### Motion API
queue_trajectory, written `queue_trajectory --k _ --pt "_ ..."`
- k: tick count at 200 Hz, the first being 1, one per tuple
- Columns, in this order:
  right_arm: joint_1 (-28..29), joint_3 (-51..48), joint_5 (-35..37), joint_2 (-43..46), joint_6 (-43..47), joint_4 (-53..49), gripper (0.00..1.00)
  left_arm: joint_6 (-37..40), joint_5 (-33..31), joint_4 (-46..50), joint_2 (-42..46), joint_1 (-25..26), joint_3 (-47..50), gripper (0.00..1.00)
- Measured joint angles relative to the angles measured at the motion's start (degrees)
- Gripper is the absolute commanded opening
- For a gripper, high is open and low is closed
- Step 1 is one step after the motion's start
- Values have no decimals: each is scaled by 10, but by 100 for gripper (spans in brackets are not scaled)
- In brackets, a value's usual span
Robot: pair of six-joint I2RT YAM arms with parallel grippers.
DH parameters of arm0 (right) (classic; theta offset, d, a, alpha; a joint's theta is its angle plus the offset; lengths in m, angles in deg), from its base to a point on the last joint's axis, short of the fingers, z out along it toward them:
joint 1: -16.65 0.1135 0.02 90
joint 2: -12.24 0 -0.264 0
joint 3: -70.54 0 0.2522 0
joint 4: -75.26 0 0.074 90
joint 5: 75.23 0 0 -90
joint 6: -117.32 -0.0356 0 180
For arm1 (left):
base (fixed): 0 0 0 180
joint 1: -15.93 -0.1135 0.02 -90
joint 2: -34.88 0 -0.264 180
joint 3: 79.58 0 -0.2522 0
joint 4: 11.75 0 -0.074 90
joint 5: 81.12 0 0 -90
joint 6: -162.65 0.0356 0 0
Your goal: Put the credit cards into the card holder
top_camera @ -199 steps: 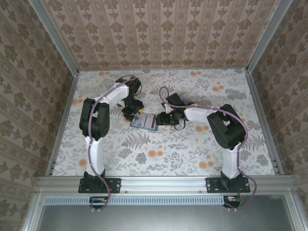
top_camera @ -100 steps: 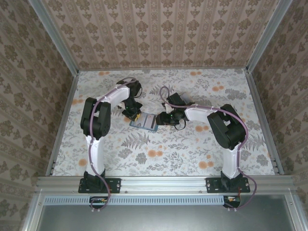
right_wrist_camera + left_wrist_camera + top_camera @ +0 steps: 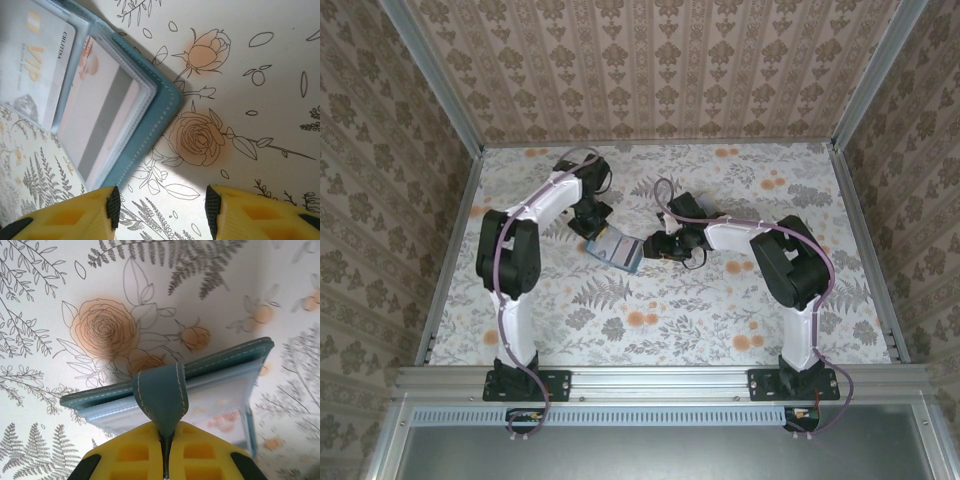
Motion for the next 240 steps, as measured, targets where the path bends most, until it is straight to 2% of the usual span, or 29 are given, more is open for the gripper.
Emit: queue_trajectory --k 48,88,114,171,240 --pt "-2 0 -19 -8 -23 19 50 26 7 -16 22 14 5 0" --pt "-4 7 -39 -19 -38 29 45 30 43 -31 22 47 6 2" --pt "-4 13 -58 -34 -58 58 40 30 58 -37 25 67 6 3" --pt "-4 10 -102 -57 -117 133 39 29 82 -46 35 94 7 7" --pt "-9 -28 -117 -55 -164 219 39 24 117 -118 60 99 83 14"
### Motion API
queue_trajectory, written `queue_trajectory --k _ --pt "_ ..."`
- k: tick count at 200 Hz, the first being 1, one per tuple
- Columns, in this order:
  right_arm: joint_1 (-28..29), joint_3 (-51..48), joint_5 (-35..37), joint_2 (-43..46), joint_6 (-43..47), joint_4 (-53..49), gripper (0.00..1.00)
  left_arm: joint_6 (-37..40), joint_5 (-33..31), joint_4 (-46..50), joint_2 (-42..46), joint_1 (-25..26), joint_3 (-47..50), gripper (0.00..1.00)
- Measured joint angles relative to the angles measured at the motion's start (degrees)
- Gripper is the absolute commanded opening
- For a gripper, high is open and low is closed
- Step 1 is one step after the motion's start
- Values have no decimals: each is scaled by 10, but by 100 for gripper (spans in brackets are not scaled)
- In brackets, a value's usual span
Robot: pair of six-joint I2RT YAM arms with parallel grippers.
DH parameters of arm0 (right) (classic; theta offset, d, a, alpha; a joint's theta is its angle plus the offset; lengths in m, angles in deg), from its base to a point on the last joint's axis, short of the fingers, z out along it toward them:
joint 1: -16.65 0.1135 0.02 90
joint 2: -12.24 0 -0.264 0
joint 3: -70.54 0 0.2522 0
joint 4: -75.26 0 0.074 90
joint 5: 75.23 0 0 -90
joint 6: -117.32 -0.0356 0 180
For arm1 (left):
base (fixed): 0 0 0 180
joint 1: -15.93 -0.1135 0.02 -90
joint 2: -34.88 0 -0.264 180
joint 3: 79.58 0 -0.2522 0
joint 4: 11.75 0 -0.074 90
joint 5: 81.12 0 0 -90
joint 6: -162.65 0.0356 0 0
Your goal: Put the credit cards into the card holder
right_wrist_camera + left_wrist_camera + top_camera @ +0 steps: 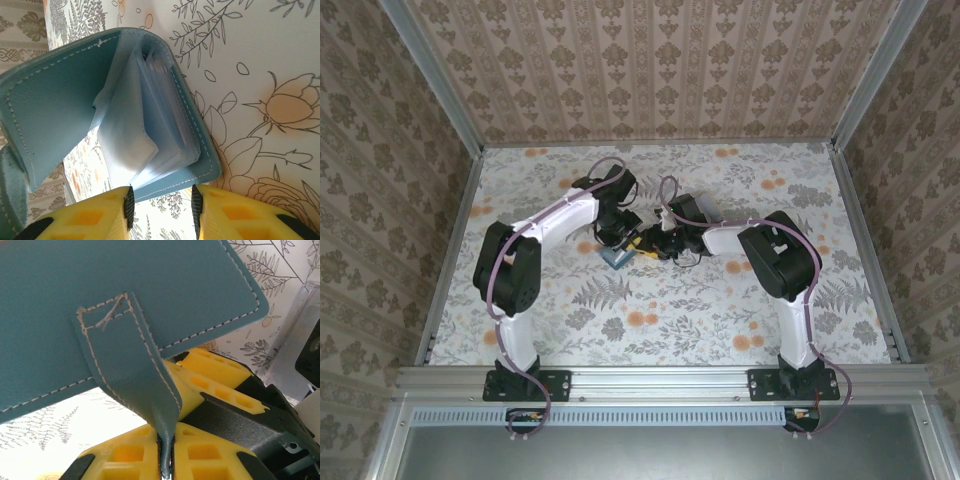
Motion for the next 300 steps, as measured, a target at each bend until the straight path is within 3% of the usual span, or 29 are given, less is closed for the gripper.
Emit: queue_trajectory --k 42,85,126,174,183,196,217,260,300 --pt "0 -22 9 14 -2 15 39 15 15 -31 12 1 24 21" --pt "-3 -64 25 51 -6 3 39 44 45 -61 29 3 65 43" --pt "-3 -89 35 90 -7 -21 39 64 42 -78 47 12 81 44" --pt "-4 -90 54 149 21 -62 39 124 -24 -91 122 37 72 45" --pt "-4 -89 57 156 26 -70 39 141 -43 -92 146 40 66 50" --pt "-4 -83 64 159 37 -84 40 162 -65 -95 183 40 64 51" --pt "-2 -63 78 160 63 -125 42 194 -80 -92 229 9 64 50" --pt "6 11 75 152 109 -174 42 224 -71 -121 233 -125 158 41" --pt "21 86 62 99 191 -209 44 241 -41 -130 169 -130 189 39"
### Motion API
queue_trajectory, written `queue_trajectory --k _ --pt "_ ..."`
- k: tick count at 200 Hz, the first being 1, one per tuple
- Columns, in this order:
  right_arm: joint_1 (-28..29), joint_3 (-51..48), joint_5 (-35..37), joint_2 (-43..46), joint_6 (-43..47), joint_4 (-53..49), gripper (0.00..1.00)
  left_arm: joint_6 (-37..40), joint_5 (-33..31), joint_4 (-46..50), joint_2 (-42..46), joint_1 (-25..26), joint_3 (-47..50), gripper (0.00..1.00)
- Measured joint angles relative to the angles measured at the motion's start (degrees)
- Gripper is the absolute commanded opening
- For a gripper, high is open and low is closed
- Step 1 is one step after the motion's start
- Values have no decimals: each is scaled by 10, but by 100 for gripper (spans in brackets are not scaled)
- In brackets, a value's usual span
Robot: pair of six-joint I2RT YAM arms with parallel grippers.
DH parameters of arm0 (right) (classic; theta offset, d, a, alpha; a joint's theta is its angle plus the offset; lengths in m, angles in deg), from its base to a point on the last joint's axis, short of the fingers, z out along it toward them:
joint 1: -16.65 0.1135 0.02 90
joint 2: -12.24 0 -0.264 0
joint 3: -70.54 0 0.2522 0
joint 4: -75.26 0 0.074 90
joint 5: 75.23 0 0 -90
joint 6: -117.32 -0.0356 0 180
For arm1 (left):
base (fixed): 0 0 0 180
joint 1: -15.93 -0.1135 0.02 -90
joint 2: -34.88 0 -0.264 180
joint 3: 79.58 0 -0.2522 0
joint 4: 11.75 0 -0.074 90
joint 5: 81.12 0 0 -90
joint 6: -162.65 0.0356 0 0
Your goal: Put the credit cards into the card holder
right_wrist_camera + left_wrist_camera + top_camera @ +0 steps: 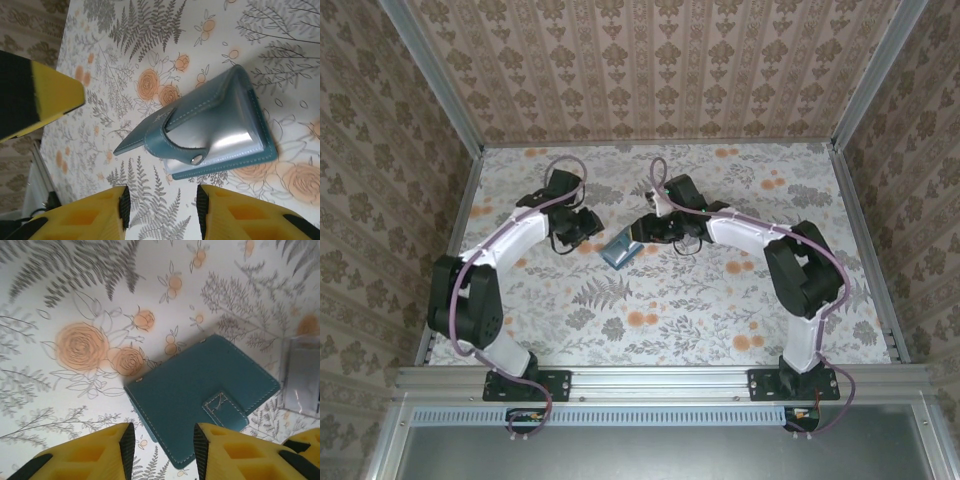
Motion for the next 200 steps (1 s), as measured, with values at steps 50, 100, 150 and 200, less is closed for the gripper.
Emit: queue_trajectory --k 50,100,150,200 --pt "11 79 2 -56 88 -76 46 16 26 -18 -57 12 0 36" --pt "14 97 -16 -88 117 -74 48 20 34 -31 -82 20 0 34" --pt "17 106 -30 -111 137 -72 44 21 37 -35 -99 24 0 34" --pt "17 102 -27 -110 153 -93 21 21 36 -36 -104 30 0 34"
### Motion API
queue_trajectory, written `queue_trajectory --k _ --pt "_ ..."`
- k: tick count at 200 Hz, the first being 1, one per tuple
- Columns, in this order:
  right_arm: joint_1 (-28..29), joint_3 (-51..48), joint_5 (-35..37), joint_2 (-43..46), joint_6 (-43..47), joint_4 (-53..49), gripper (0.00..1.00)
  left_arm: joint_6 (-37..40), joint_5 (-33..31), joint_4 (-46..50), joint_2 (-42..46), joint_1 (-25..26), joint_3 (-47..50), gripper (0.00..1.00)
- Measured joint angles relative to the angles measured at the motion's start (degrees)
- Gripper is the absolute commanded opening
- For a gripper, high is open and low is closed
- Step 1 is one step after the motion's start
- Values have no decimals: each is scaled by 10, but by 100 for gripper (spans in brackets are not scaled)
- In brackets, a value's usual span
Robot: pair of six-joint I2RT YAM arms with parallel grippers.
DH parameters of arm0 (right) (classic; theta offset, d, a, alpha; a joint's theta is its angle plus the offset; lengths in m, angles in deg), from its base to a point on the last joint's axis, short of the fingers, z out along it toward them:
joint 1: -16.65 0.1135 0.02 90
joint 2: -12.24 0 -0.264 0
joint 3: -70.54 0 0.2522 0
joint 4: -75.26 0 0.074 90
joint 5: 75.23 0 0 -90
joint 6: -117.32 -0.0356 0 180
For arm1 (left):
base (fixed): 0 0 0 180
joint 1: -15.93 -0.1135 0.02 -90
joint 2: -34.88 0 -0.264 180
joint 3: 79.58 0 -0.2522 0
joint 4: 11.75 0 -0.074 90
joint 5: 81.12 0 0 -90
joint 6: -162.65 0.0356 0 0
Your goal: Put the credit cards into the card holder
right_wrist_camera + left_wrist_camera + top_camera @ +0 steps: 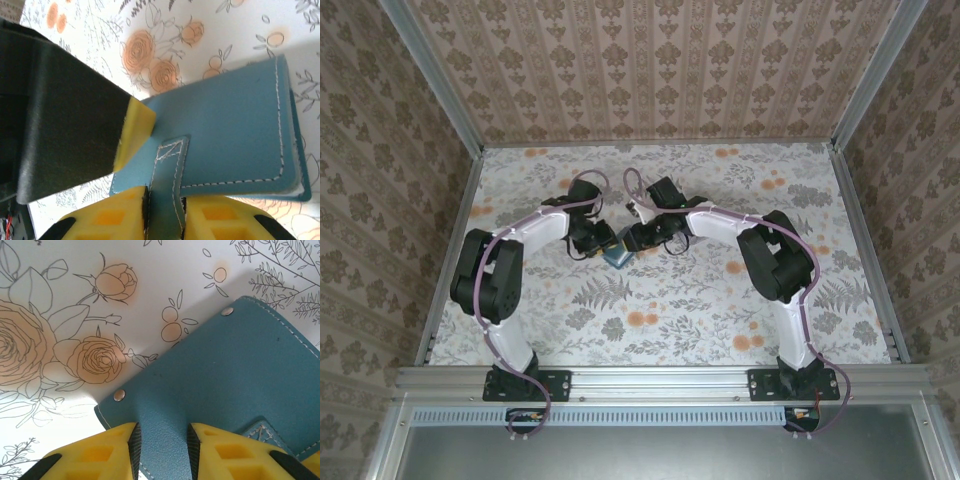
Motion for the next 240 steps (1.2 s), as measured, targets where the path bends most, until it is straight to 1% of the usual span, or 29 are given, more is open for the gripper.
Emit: queue_trajectory --k 9,19,55,80,99,124,143,170,211,220,240 --pt "0 0 5 0 1 -15 18 0 0 0 -2 1 0 34" --pt "0 0 11 0 0 -35 18 0 0 0 -5 2 0 34" --pt "0 0 41 0 -15 -89 17 8 3 1 -9 3 -6 42" --pt "-2 -10 56 -1 -30 -96 17 12 11 -3 -8 -1 -12 46" --pt "-7 -30 55 -1 -43 -94 17 18 30 -12 -8 -12 -12 47" --pt "-19 -48 38 -2 -58 -84 17 44 79 -35 -14 -21 -15 48" --pt "-27 -58 18 -2 -68 -68 17 81 119 -36 -47 -19 -39 48" --pt "-33 -63 5 -2 -75 -59 17 123 154 -37 -88 -18 -56 49" --pt "-36 -67 -5 -2 -87 -51 17 145 178 -29 -106 -12 -61 48" --pt "-37 -69 -7 -2 -89 -49 17 147 180 -29 -107 -8 -63 46" --pt "-39 -69 -9 -2 -99 -47 17 150 180 -30 -109 0 -67 40"
